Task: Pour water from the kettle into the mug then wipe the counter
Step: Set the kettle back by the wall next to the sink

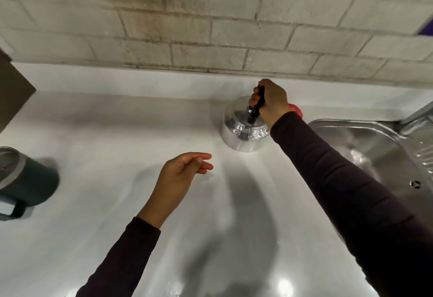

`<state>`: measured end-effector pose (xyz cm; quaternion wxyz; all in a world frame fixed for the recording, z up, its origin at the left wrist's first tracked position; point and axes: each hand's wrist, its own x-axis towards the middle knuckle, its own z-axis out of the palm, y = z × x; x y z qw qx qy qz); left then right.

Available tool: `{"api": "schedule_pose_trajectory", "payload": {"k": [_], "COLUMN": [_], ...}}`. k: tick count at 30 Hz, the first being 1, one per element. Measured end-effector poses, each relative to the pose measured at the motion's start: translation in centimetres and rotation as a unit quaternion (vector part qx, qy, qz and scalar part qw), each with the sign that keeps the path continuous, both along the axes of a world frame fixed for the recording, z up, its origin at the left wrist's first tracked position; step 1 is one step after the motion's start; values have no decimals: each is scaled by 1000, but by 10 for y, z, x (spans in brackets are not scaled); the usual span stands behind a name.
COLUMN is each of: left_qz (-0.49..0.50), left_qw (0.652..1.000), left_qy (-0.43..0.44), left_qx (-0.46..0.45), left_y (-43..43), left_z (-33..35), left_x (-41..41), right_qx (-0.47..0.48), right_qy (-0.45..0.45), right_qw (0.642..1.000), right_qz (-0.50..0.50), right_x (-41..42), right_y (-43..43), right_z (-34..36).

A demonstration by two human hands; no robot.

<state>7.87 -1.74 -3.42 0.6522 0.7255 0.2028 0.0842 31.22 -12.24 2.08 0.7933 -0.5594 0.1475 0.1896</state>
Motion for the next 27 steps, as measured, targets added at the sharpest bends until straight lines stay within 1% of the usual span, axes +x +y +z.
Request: {"api": "schedule_pose_trajectory", "payload": {"k": [5,8,11,12,13,14,15,16,17,18,19,20,22,23,24,25,27], "left_qz": [9,12,13,12,11,11,10,10,9,9,9,10,10,10,11,13,17], "left_qw": [1000,1000,1000,1000,1000,1000,1000,1000,1000,1000,1000,1000,1000,1000,1000,1000,1000], "left_qy": [3,6,10,11,15,17,20,21,22,22,22,21,17,13,11,9,5], "left_qx": [5,7,4,3,4,4,4,4,4,2,0,-1,-1,0,2,4,4], "left_y": [-6,-10,-14,-15,-16,-17,-18,-18,-18,-19,-18,-18,-16,-15,-13,-12,-8], "left_z": [-1,-2,-2,-1,-1,-1,-1,-2,-2,-2,-2,-3,-4,-4,-5,-5,-6], "left_x": [10,12,11,11,9,9,7,6,5,3,1,0,-3,-4,-6,-7,-8], "right_qx": [29,5,-68,-123,-197,-282,-364,-425,-486,-555,-623,-672,-735,-758,-773,-775,-760], "right_qy": [-4,-7,-39,-74,-120,-171,-224,-278,-334,-384,-409,-415,-397,-382,-370,-362,-362], "right_qw": [998,999,997,989,972,942,902,860,806,737,665,608,532,501,479,478,498], "right_qz": [-47,-41,5,32,54,66,62,53,45,43,55,76,138,168,189,199,207], "right_x": [26,32,31,30,27,26,26,27,27,29,29,32,30,27,24,22,21], "right_y": [0,2,7,8,9,10,11,13,17,22,29,34,39,41,41,40,38], "right_z": [0,-1,-3,-4,-8,-13,-20,-24,-26,-29,-31,-34,-45,-53,-61,-66,-69]}}
